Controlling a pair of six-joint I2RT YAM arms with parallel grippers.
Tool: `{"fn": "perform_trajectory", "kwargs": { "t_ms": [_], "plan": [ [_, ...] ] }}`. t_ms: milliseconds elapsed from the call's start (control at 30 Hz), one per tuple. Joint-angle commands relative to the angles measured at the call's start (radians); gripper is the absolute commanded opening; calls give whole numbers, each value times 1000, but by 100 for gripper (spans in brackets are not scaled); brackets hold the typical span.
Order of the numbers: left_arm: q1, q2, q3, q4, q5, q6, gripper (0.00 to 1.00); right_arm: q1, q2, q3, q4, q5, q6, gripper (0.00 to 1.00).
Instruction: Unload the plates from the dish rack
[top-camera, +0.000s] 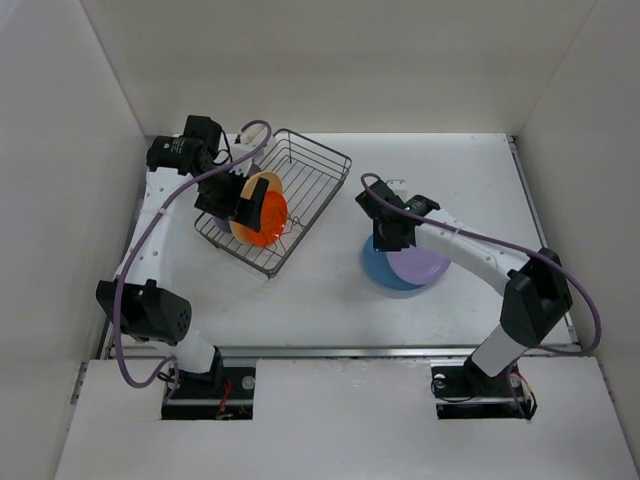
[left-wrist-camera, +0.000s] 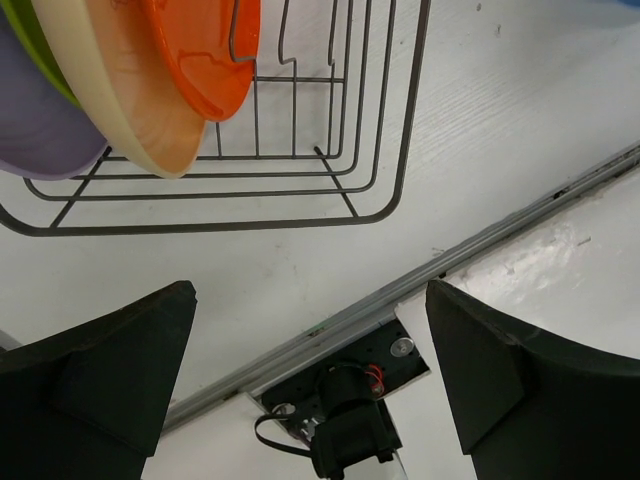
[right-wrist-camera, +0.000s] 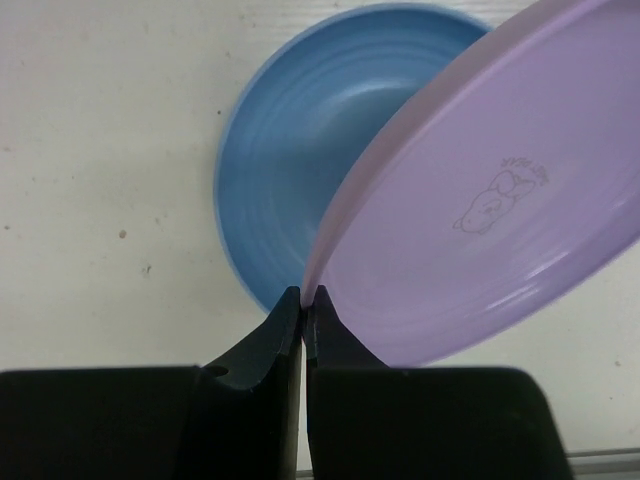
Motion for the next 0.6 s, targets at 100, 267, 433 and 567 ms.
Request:
{"fn": "perform_trajectory", "kwargs": {
  "t_ms": [100,267,433,567],
  "plan": [
    [16,39,49,1,1,2,99,-10,56,12,102,-125,-74,0],
    [16,82,58,-9,10,-7,99,-19,183,64,127,-191,-113,0],
    [16,82,46,-9,-16,2,99,-19,226,77,95,-200,-113,17],
    [16,82,35,-9,-25,2,99,-19,173,98,41,-210,-113,51]
  ]
}}
